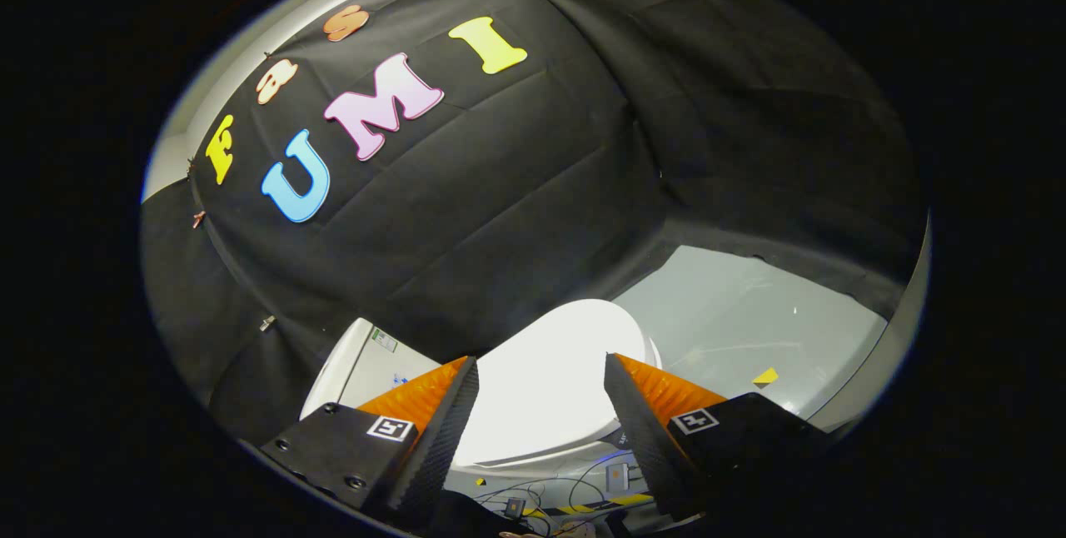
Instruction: Open the toilet lid.
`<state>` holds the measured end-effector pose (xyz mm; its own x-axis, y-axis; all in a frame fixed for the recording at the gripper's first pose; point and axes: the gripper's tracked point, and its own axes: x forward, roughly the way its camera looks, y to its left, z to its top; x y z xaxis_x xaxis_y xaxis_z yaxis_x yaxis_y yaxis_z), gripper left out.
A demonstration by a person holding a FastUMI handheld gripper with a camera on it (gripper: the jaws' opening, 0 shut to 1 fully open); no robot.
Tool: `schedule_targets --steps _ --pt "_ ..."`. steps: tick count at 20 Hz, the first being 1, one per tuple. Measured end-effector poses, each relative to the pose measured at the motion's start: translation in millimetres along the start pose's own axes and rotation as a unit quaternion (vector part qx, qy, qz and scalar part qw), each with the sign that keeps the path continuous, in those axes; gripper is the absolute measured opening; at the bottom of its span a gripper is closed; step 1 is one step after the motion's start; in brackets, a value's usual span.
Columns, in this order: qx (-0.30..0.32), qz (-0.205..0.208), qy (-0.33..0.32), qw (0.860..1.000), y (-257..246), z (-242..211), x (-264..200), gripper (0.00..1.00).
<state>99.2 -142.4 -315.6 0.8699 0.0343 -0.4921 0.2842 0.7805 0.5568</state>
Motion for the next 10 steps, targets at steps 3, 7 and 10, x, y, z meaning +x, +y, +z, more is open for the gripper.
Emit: schedule_targets --steps 3,7,10 --pt "0.038 -0.001 0.017 0.999 -22 -10 18 0.96" --pt "0.08 -0.012 0.058 0.995 -55 -48 45 0.96" --pt "0.112 -0.021 0.082 0.99 -78 -76 57 0.97"
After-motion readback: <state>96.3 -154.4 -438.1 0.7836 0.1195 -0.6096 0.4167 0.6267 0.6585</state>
